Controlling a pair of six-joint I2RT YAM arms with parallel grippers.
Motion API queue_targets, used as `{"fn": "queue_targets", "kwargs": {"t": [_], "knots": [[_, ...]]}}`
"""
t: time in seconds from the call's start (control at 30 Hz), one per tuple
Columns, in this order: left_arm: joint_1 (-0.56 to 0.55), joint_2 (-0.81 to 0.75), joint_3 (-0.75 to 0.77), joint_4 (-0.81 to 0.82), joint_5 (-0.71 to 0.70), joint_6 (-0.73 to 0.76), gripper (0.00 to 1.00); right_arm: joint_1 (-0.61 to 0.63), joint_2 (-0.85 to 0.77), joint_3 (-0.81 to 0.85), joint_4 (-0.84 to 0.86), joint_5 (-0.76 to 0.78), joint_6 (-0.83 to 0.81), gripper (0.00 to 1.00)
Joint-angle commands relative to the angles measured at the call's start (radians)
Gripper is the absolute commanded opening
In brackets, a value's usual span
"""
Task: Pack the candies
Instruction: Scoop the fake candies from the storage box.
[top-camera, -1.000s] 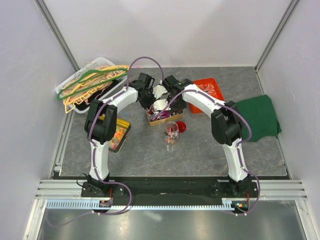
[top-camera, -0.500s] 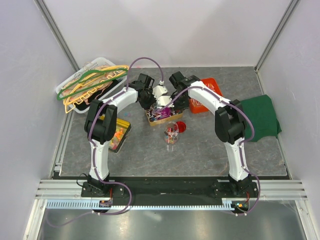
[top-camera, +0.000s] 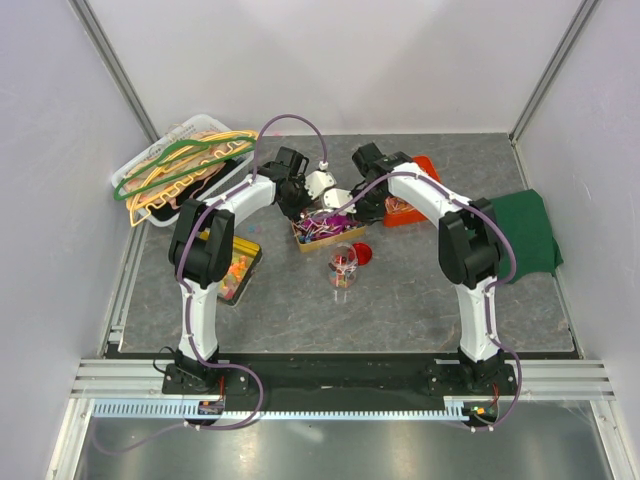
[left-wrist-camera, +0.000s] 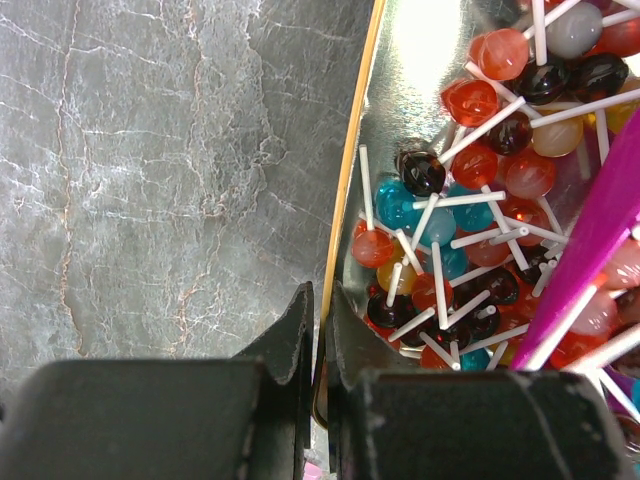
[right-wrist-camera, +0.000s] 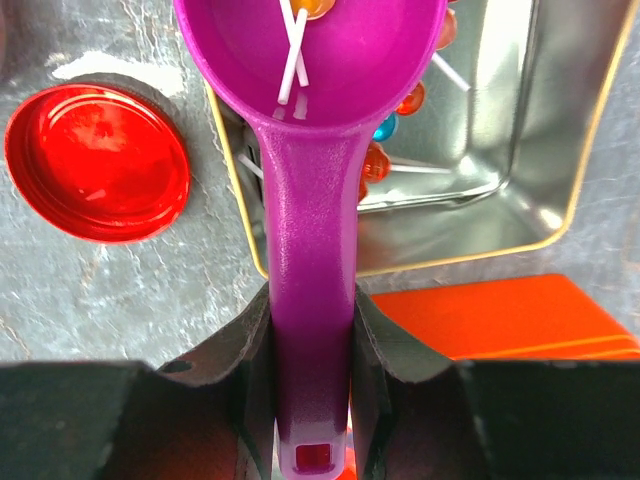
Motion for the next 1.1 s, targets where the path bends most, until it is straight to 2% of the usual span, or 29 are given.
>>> {"fn": "queue_targets", "kwargs": {"t": [0.0, 0.37, 0.63, 1.07], "knots": [[0.008, -0.044, 0.019, 0.102, 0.02, -0.049, 0.02, 0.009, 0.019, -0.069, 0.005, -0.176, 0.004, 0.0], [0.023, -0.017, 0.064, 0.079, 0.046, -0.086, 0.02, -0.018, -0.027, -0.167, 0.079, -0.259, 0.029, 0.0], [0.025, -0.012, 0.068, 0.072, 0.041, -0.092, 0.02, -0.056, -0.053, -0.213, 0.145, -0.216, 0.052, 0.0], [0.036, 0.0, 0.067, 0.069, 0.044, -0.1, 0.02, -0.108, -0.104, -0.241, 0.14, -0.292, 0.061, 0.0]]}}
